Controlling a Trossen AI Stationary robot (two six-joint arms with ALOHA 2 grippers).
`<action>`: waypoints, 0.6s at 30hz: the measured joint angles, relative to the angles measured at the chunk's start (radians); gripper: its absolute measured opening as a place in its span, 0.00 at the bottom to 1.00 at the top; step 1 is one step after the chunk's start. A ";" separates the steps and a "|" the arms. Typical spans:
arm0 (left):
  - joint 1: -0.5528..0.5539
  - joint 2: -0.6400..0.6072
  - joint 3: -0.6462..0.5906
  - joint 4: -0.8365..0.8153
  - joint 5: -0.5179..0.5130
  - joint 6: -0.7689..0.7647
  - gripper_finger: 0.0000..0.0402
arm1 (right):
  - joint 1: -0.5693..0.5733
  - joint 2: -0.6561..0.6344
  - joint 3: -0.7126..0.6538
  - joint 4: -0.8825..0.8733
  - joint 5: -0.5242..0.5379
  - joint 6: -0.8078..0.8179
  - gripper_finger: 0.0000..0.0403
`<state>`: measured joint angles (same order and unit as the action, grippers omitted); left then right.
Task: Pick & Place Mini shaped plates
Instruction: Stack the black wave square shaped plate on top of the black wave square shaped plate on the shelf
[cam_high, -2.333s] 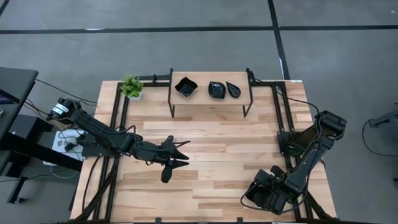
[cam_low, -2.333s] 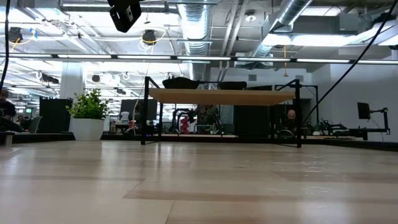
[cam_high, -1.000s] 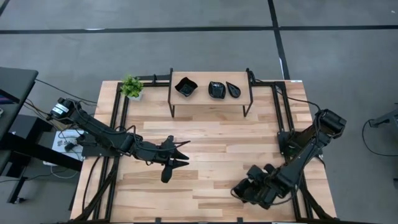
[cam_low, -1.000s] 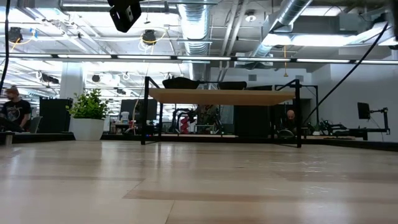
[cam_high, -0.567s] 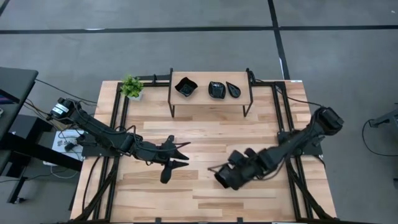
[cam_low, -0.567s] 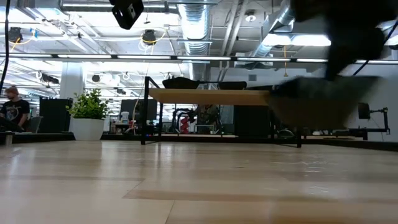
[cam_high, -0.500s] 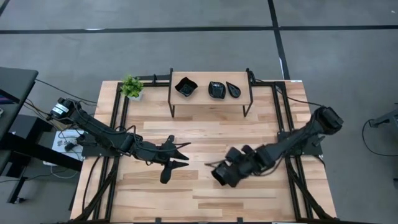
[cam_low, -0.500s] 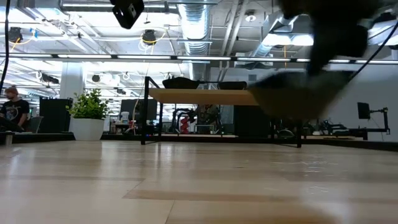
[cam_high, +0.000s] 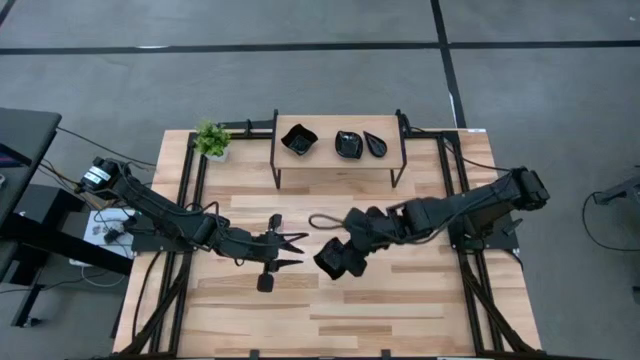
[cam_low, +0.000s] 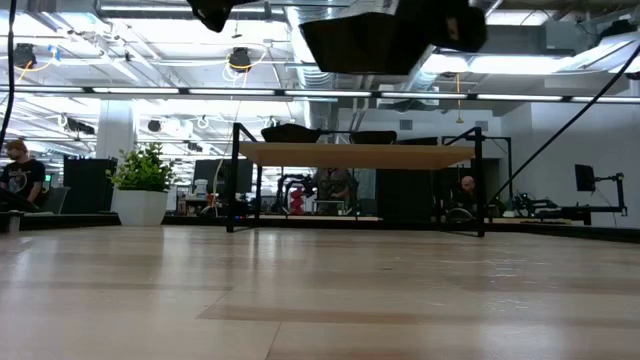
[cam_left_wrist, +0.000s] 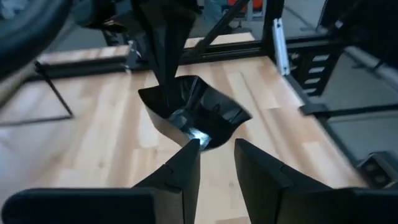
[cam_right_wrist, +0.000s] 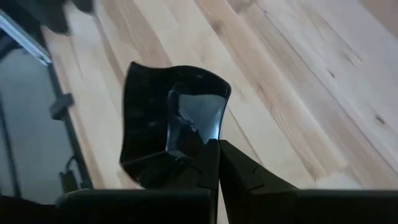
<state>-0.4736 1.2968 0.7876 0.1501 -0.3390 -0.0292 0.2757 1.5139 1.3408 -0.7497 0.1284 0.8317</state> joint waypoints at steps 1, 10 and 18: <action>0.000 0.000 0.000 0.000 -0.010 0.030 0.25 | -0.013 0.000 0.010 0.000 -0.014 -0.012 0.00; 0.000 -0.007 0.000 -0.002 -0.309 0.287 0.25 | -0.154 0.000 0.066 -0.020 -0.136 -0.111 0.00; 0.043 -0.142 0.000 0.000 -0.518 0.397 0.25 | -0.338 0.000 0.076 -0.021 -0.231 -0.251 0.00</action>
<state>-0.4305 1.1546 0.7876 0.1497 -0.8571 0.3681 -0.0626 1.5139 1.4170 -0.7709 -0.1023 0.5804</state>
